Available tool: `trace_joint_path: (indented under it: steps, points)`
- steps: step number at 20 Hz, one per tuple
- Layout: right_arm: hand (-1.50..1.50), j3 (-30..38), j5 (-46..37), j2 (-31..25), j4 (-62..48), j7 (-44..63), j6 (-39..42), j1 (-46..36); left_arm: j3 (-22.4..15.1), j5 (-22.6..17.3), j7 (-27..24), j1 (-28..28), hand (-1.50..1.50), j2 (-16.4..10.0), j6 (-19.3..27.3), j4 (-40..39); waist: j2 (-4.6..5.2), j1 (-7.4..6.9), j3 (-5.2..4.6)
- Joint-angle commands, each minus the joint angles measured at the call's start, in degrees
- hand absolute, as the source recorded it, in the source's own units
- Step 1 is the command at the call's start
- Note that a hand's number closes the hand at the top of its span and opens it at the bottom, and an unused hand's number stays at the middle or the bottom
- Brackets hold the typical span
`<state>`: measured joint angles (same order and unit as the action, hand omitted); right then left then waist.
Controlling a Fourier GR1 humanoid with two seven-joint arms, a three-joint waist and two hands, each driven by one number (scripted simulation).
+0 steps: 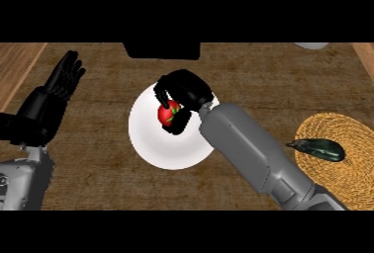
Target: Pick the tomato from the placemat and place it in the plate
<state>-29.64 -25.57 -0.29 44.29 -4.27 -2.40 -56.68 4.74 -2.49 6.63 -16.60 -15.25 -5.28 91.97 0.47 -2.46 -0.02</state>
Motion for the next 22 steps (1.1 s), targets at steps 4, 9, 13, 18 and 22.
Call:
trace_joint_path:
  steps: [4,9,13,18,22]
  points:
    - [-1.5,-8.75,12.45,0.28,-6.83,2.38,-5.84,-1.01,-2.14,1.7,-1.68,-0.26,0.0,2.54,0.8,-0.67,0.31,-1.25,0.01]
    - [-1.5,-10.64,22.48,0.29,-6.03,-2.39,-5.67,0.04,-2.96,2.26,1.5,-3.4,0.0,2.56,1.1,-1.02,0.61,-2.66,0.05]
    - [-1.5,-9.58,28.7,0.29,-5.2,-5.94,-11.59,1.42,-1.03,-0.05,1.63,-4.45,0.0,1.07,-0.77,-0.61,0.54,-2.94,0.07]
    - [-1.5,-4.73,38.79,0.29,-5.82,-8.0,-9.33,-1.44,-1.03,1.3,-0.66,-2.29,0.0,1.06,-0.47,-1.43,0.4,-1.79,0.04]
    - [-1.5,3.3,41.49,0.29,-12.03,-9.76,-5.62,-7.08,0.76,-0.45,0.29,-1.12,0.0,0.22,-1.3,-0.38,0.1,-0.16,0.03]
